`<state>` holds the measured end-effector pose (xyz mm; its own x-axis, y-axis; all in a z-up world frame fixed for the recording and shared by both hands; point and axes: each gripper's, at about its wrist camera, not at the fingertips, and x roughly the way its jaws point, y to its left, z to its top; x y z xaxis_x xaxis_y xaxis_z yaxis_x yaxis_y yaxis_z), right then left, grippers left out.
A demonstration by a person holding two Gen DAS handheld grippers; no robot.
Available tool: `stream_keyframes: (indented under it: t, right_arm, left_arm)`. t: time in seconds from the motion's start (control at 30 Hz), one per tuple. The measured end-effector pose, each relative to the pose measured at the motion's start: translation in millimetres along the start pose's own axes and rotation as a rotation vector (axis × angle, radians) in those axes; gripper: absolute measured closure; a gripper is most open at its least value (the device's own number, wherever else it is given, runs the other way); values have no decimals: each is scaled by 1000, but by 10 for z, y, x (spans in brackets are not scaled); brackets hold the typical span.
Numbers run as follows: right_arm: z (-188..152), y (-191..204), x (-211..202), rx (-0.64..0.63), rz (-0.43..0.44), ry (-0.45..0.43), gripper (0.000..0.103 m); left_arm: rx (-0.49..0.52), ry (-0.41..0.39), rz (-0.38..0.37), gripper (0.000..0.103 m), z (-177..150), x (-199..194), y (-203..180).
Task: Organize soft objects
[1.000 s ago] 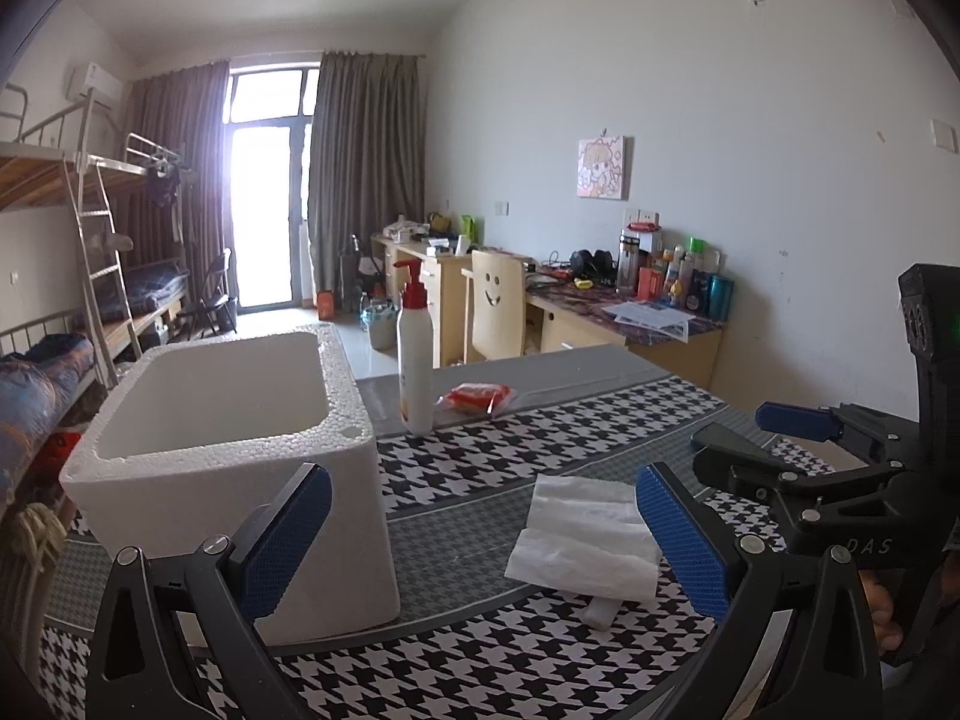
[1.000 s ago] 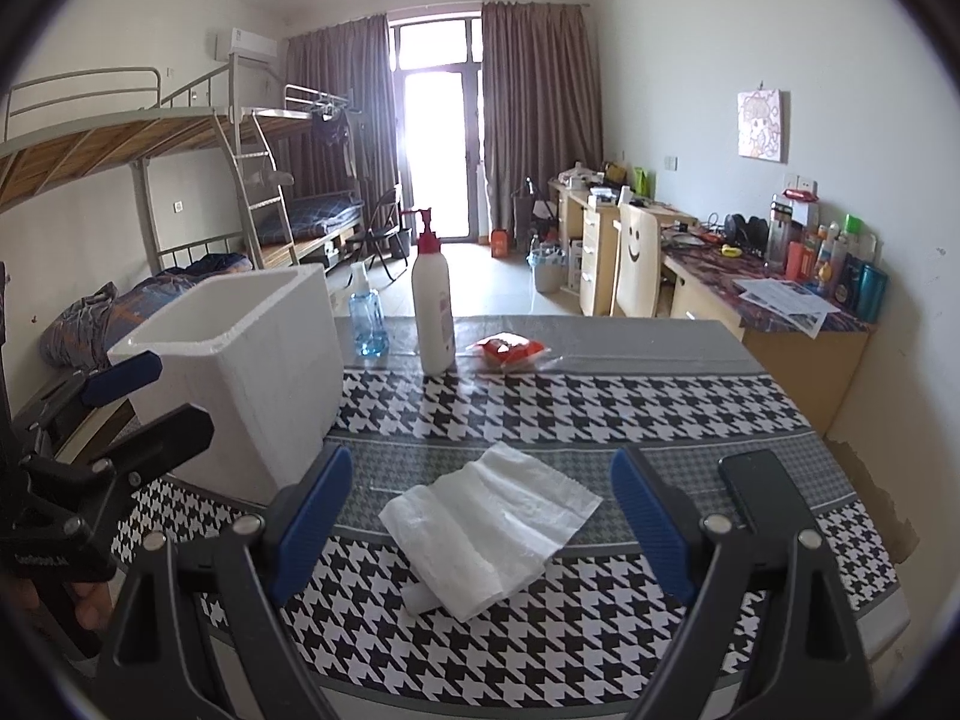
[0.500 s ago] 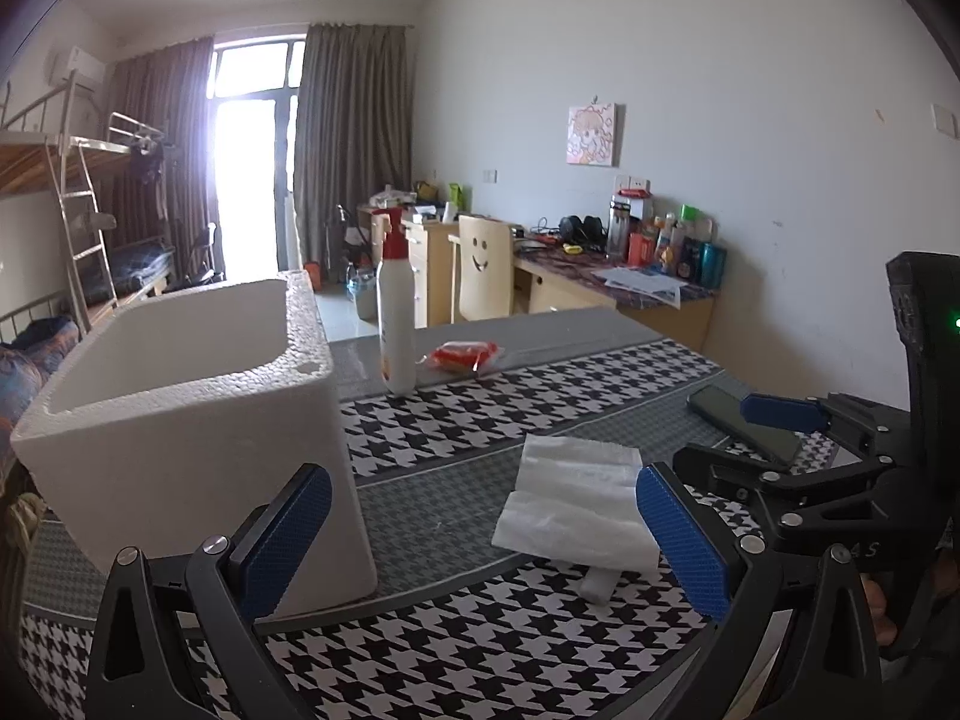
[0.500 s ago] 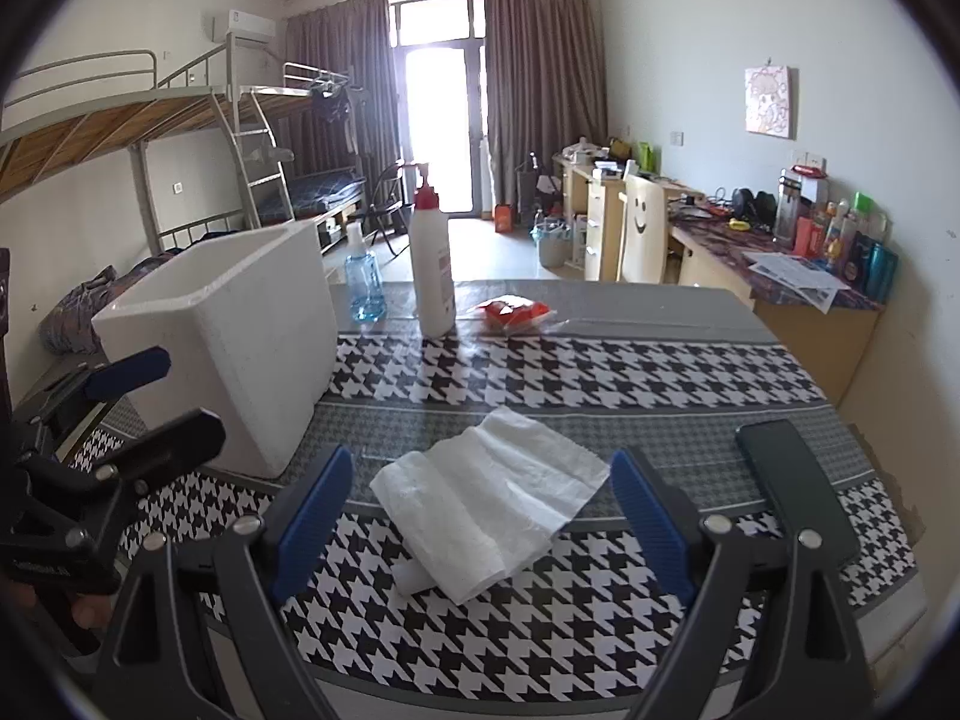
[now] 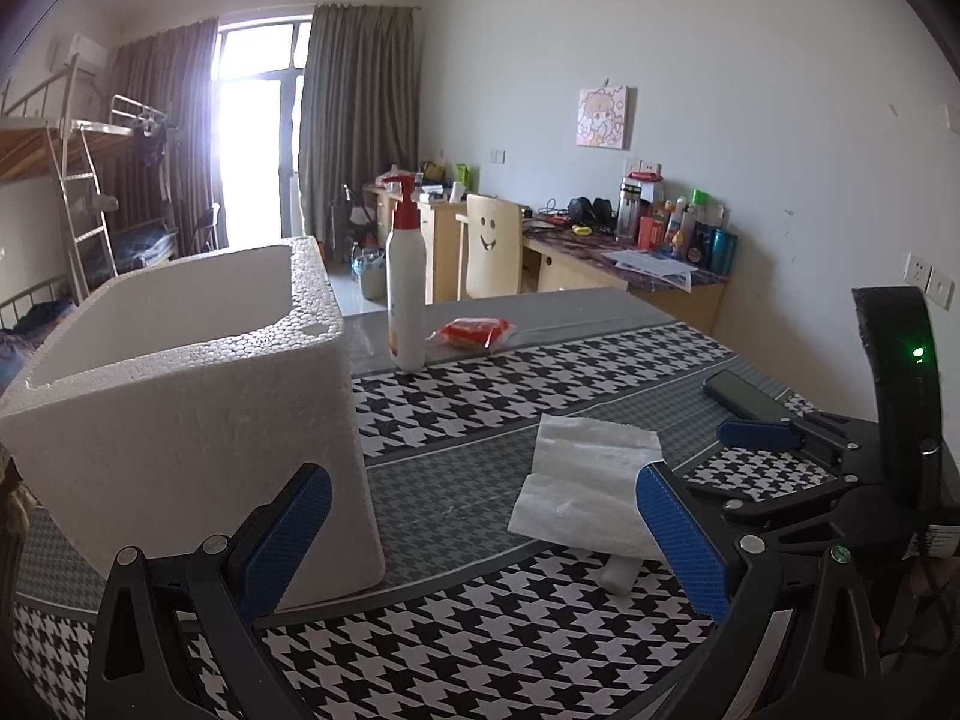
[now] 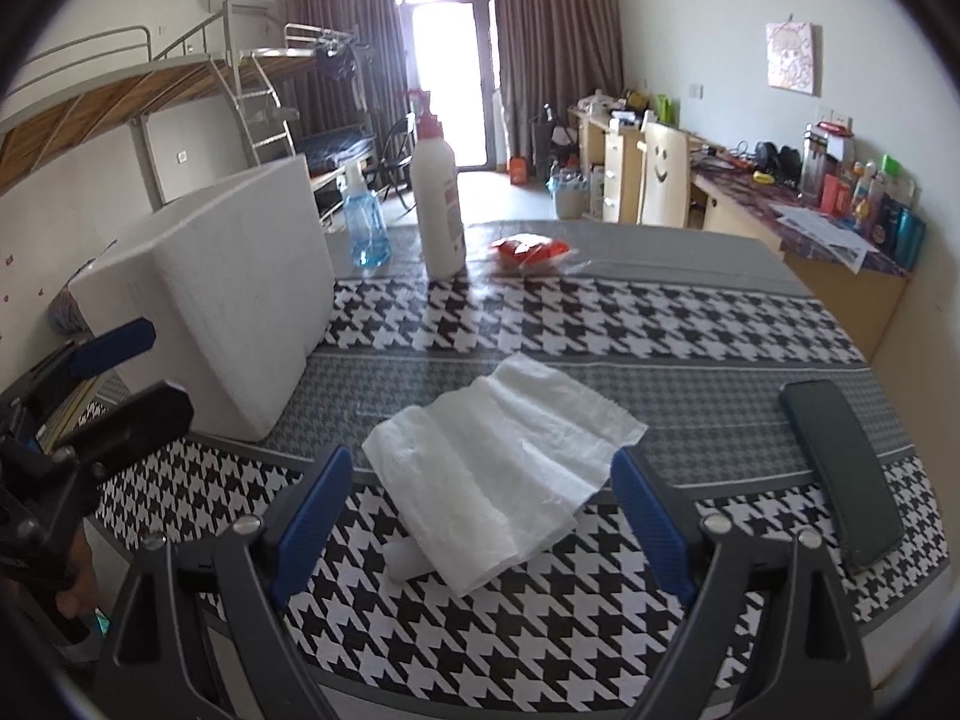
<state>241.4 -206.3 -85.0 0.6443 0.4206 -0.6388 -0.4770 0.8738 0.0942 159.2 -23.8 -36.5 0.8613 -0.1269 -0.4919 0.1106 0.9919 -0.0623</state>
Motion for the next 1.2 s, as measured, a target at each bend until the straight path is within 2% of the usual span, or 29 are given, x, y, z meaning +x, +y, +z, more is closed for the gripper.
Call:
stream_keyframes:
  t: [0.43, 0.87, 1.0, 1.07, 1.13, 1.2]
  right_arm:
    - [-6, -74, 439, -11, 36, 114, 12]
    - [-32, -101, 681, -45, 30, 180, 13]
    - [-51, -98, 726, -65, 21, 195, 23]
    - [-67, -103, 757, -64, 14, 206, 35]
    - [-77, -117, 793, -63, -8, 218, 36]
    - [-82, -117, 795, -64, -11, 216, 44]
  left_arm:
    - [-2, 38, 24, 1, -27, 92, 16]
    - [-11, 59, 53, 1, -32, 149, 20]
    - [-5, 53, 57, 1, -13, 138, -10]
    - [-4, 53, 59, 1, -5, 133, -18]
    - [-4, 54, 60, 1, -9, 127, -25]
    - [-3, 56, 61, 1, -16, 136, -41]
